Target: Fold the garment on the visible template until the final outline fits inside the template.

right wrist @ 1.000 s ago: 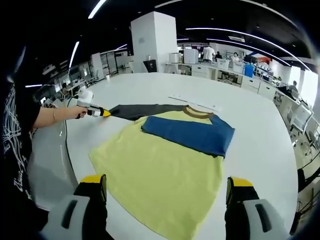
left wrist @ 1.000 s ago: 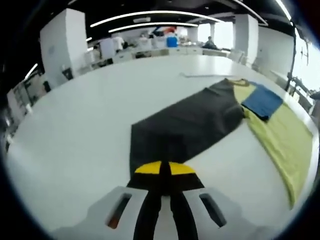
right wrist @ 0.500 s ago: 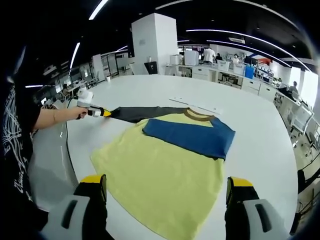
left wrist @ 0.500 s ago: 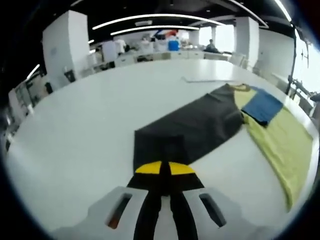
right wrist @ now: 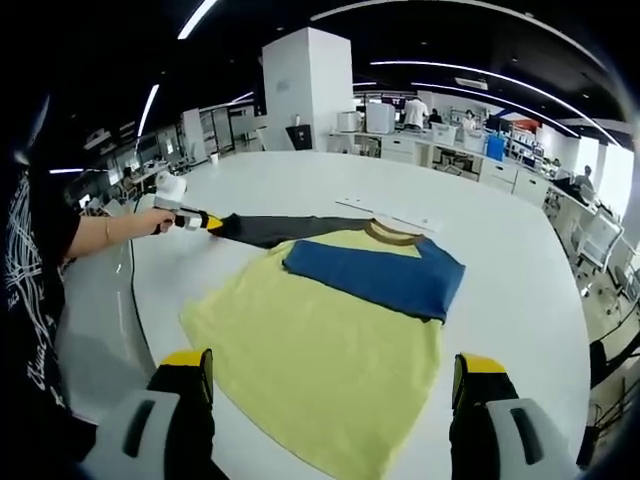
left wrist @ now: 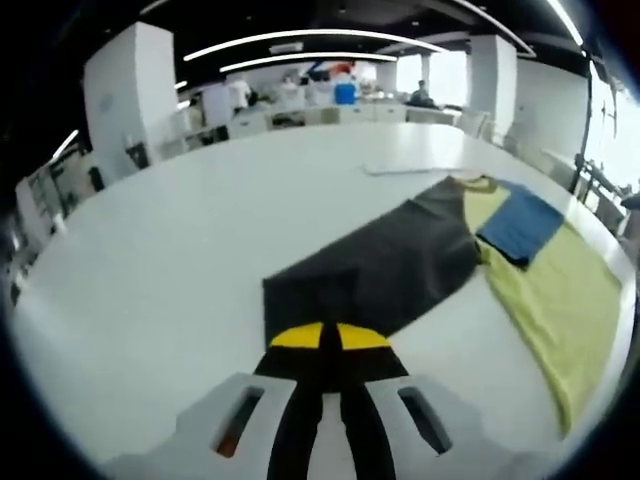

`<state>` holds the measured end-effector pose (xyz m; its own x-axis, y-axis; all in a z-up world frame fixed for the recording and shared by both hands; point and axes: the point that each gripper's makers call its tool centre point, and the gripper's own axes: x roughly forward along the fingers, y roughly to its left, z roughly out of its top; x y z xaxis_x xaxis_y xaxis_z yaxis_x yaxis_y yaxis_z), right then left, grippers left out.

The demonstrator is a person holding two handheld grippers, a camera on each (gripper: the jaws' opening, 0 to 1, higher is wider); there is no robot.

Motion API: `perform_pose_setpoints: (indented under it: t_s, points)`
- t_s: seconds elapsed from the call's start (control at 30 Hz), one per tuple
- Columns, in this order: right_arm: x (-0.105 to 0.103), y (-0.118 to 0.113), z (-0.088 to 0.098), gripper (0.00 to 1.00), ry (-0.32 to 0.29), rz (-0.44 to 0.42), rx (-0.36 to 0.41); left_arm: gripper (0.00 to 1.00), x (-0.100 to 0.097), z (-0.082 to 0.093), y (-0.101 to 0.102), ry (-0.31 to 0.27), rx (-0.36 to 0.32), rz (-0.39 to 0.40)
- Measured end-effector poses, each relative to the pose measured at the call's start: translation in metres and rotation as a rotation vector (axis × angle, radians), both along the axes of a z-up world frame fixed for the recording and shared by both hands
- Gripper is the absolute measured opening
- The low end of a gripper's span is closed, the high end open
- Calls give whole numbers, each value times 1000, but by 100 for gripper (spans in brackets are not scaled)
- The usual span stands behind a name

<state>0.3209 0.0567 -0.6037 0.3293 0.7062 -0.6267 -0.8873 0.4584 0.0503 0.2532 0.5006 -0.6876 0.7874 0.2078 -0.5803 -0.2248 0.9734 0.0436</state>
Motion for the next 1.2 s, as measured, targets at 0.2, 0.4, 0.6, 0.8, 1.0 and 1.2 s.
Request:
perform_pose_setpoints:
  t_s: [0.2, 0.4, 0.6, 0.8, 1.0, 1.2]
  points:
    - [0, -1, 2, 100, -5, -4, 3, 0, 9, 10, -7, -14, 13, -29]
    - [-2, -2, 2, 100, -3, -3, 3, 0, 19, 19, -16, -4, 21, -50]
    - [-5, -5, 0, 100, 0, 2, -9, 0, 29, 27, -26, -9, 19, -69]
    - [-7, -9, -1, 100, 6, -3, -7, 0, 41, 32, -38, -16, 6, -79]
    - [-6, -12, -2, 100, -2, 9, -23, 0, 55, 37, -51, -21, 7, -106]
    - [-5, -13, 2, 100, -13, 12, -15, 0, 69, 46, -64, -41, -1, -126]
